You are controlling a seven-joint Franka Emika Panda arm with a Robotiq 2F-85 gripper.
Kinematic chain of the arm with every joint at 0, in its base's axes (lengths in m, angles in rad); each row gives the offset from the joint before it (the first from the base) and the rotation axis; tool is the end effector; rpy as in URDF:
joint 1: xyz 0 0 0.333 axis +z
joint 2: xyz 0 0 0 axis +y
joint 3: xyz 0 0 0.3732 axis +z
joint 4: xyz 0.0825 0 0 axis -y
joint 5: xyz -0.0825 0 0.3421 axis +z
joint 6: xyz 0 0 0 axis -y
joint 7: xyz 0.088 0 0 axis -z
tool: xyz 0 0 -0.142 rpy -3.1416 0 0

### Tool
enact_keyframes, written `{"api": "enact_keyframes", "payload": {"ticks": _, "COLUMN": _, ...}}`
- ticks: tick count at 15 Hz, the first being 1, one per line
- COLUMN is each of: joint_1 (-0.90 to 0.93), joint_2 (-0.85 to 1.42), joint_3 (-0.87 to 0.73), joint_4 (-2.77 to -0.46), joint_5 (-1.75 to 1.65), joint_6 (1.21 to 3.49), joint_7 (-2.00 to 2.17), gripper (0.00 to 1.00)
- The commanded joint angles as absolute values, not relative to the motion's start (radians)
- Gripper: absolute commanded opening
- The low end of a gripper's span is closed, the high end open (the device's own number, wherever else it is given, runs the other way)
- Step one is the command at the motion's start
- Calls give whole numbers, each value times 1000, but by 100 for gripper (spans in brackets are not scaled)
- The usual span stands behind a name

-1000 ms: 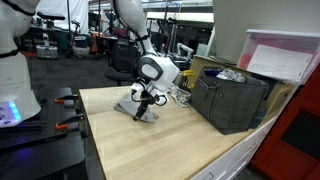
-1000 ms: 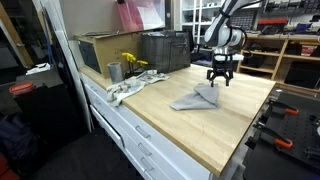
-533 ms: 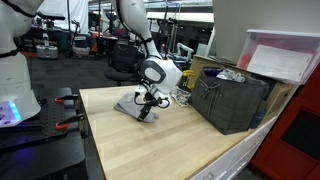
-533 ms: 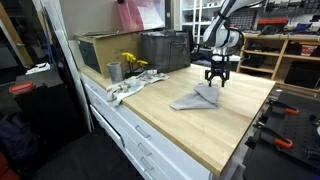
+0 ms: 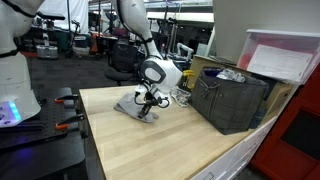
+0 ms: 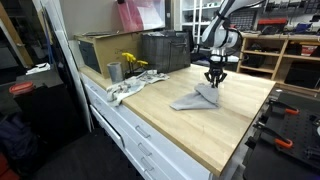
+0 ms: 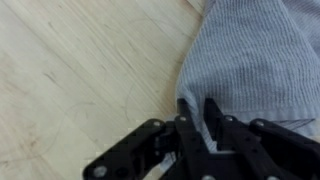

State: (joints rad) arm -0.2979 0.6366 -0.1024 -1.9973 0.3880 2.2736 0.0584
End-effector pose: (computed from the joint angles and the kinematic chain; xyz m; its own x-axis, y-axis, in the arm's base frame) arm 0.5259 -0.2003 0.1637 0.6924 -0.6224 -0.3650 -0.6953 -0.7107 -0.1070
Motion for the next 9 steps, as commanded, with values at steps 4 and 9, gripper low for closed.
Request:
{"api": "enact_keyframes", "payload": {"ticks": 4, "joint_1": -257, "joint_2": 531, "joint_3": -141, "joint_4": -2084, "joint_5": 361, "joint_6": 2321, "joint_7": 117, "gripper": 1}}
{"api": "enact_keyframes", "payload": {"ticks": 9, "joint_1": -165, "joint_2": 363, "joint_3": -290, "joint_4": -2260, "joint_5": 210, "joint_6": 2397, "joint_7": 369, "gripper": 1}}
